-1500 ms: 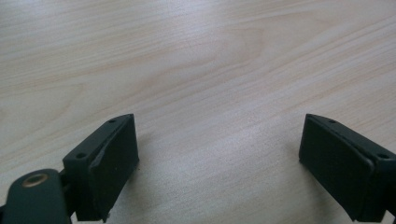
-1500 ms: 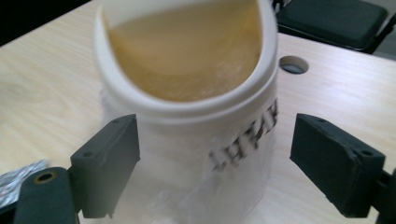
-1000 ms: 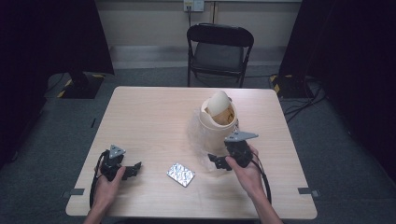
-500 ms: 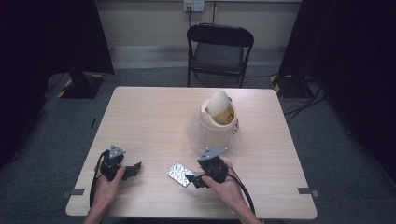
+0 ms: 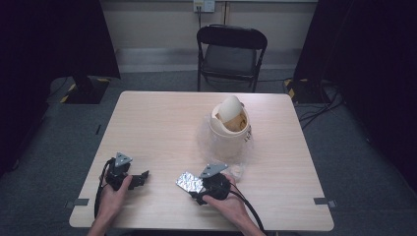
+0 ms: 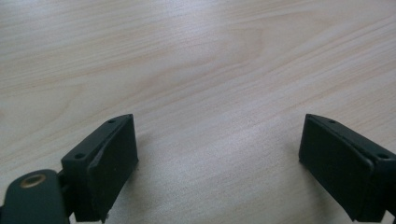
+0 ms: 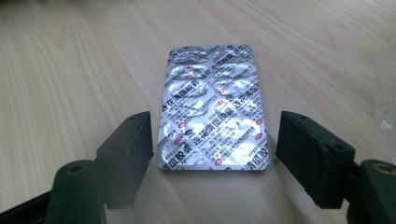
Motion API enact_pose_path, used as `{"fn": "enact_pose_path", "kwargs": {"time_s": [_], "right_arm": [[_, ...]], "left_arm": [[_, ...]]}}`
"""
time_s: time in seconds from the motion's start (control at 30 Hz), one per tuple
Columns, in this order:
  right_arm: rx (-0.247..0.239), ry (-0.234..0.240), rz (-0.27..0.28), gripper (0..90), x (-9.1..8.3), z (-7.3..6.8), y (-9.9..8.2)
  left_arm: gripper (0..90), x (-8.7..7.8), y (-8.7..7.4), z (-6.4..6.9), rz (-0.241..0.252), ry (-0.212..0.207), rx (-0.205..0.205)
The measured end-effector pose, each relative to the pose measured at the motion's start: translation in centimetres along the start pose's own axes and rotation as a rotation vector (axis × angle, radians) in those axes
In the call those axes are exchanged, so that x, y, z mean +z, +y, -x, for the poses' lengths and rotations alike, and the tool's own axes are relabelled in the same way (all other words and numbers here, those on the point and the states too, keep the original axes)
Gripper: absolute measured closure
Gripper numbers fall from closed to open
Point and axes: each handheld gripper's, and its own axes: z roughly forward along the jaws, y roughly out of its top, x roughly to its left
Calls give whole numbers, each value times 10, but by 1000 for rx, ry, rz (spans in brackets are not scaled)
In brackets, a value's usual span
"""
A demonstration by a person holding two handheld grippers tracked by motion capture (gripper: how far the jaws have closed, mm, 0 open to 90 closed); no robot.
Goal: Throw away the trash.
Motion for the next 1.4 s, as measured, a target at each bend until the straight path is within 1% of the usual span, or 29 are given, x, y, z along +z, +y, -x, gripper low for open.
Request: {"fn": "enact_pose_path", "kwargs": {"time_s": [0.1, 0.2, 0.3, 0.37, 0.43, 0.8, 0.97, 1.07, 1.13, 1.37, 1.4], "right_arm": [[-13, -5, 2, 254, 3, -3, -3], [-43, -34, 12, 251, 4, -8, -5], [-57, -54, 23, 254, 5, -11, -7], [-51, -51, 22, 265, 5, -12, -6], [-47, -56, 32, 334, 5, -11, -6], [-29, -54, 27, 339, 4, -9, -4], [-15, -44, 62, 340, -5, -8, 1], [-15, -49, 79, 340, -10, -6, 3], [-1, -46, 86, 340, -13, -5, 4], [11, -54, 115, 340, -24, -1, 9], [17, -56, 121, 340, -27, 0, 10]], "left_arm": [[109, 0, 0, 0, -1, 0, 1], [110, 0, 0, 0, 0, 0, 1], [110, 0, 0, 0, -1, 0, 1], [109, 0, 0, 0, -1, 0, 1], [108, 0, 0, 0, -1, -1, 3], [108, 0, 0, 0, 0, 0, 3], [108, 0, 0, 0, -1, -1, 3], [108, 0, 0, 0, 0, 0, 3], [108, 0, 0, 0, 0, 0, 3], [108, 0, 0, 0, 0, 0, 3], [108, 0, 0, 0, 0, 0, 3]]}}
